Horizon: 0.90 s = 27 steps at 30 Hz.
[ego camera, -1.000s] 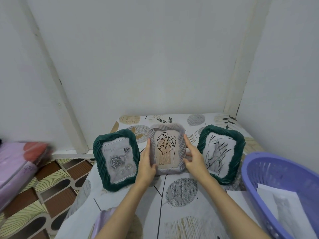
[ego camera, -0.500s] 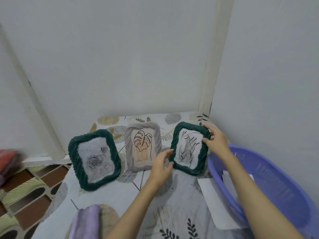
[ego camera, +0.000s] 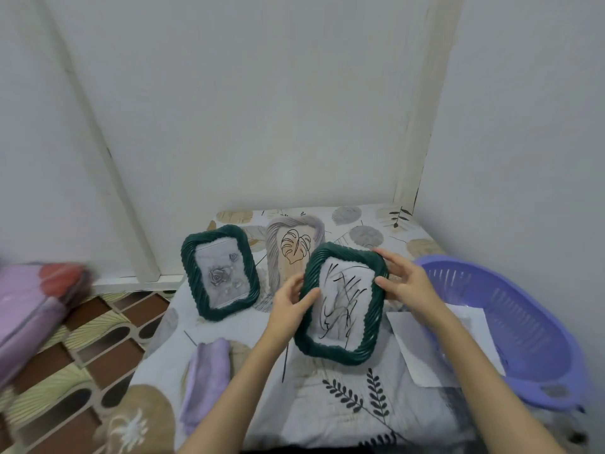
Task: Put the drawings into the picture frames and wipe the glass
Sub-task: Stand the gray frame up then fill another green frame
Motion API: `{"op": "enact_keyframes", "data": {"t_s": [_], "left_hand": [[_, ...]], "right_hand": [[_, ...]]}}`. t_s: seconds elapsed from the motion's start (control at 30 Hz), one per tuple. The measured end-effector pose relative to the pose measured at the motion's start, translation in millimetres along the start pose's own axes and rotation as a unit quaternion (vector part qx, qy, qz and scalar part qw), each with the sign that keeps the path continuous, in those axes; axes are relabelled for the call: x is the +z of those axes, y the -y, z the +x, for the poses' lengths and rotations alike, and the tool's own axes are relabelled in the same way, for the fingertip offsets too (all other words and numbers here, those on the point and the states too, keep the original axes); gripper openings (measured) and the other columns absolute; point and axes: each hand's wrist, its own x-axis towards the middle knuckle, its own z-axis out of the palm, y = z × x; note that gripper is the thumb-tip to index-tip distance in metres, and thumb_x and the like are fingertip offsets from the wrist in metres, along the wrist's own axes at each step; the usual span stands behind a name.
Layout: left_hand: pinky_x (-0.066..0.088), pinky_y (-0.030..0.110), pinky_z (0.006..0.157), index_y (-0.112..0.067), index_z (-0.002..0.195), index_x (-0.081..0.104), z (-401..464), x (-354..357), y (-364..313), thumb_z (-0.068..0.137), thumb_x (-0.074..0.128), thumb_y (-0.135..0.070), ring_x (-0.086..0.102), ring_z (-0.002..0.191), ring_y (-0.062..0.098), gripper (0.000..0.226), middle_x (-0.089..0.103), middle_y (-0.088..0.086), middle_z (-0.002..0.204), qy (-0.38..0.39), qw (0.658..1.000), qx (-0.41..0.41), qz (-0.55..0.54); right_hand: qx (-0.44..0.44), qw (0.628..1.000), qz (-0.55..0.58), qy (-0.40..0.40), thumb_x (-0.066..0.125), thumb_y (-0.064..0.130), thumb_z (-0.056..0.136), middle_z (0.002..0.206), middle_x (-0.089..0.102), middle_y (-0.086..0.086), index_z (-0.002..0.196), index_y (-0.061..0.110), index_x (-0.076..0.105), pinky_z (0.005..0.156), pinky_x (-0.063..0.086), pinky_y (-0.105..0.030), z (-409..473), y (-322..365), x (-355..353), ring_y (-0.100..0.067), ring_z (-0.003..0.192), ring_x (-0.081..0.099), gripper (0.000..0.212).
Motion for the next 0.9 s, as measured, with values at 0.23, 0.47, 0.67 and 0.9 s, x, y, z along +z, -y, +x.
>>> {"op": "enact_keyframes", "data": {"t_s": [0.23,0.47,0.67,0.9], "left_hand": [[0.054,0.028,0.086,-0.023,0.101,0.060,-49.6,-19.7,2.6,0.085,0.061,-0.005,0.064,0.100,0.017,0.024,0.067,0.003,0.108,-0.084,0.996,0.024,0.004],[0.052,0.015,0.081,-0.041,0.100,0.056,-84.3,-5.8,-5.8,0.083,0.066,-0.010,0.063,0.091,-0.006,0.037,0.065,-0.022,0.098,-0.084,0.973,0.157,0.145],[0.052,0.016,0.079,-0.035,0.098,0.063,-91.9,-1.9,-14.5,0.087,0.062,-0.011,0.067,0.090,0.002,0.026,0.070,-0.014,0.095,-0.050,0.974,0.188,0.120],[0.045,0.014,0.082,-0.031,0.117,0.053,-66.9,-24.9,-14.8,0.090,0.054,-0.009,0.055,0.101,0.004,0.034,0.056,-0.003,0.120,-0.141,0.978,0.106,0.112]], "right_hand": [[-0.058,0.978,-0.178,-0.094,0.058,0.003,0.086,0.112,0.051,-0.006,0.132,0.022,0.048,0.073,0.052,-0.019,-35.2,-4.8,51.7,-0.011,0.078,0.056,0.050],[-0.088,0.983,-0.158,-0.019,0.050,0.042,0.090,0.095,0.059,0.001,0.131,0.026,0.046,0.073,0.046,-0.018,-57.8,21.6,94.2,-0.007,0.081,0.054,0.044],[-0.093,0.984,-0.126,-0.088,0.059,0.012,0.087,0.094,0.059,0.006,0.113,0.022,0.055,0.066,0.051,-0.011,-64.6,24.8,69.9,0.000,0.081,0.054,0.029],[-0.060,0.996,-0.072,-0.007,0.059,0.005,0.087,0.107,0.066,0.001,0.104,0.029,0.063,0.087,0.053,-0.038,-58.2,10.3,49.6,-0.015,0.099,0.061,0.030]]}}
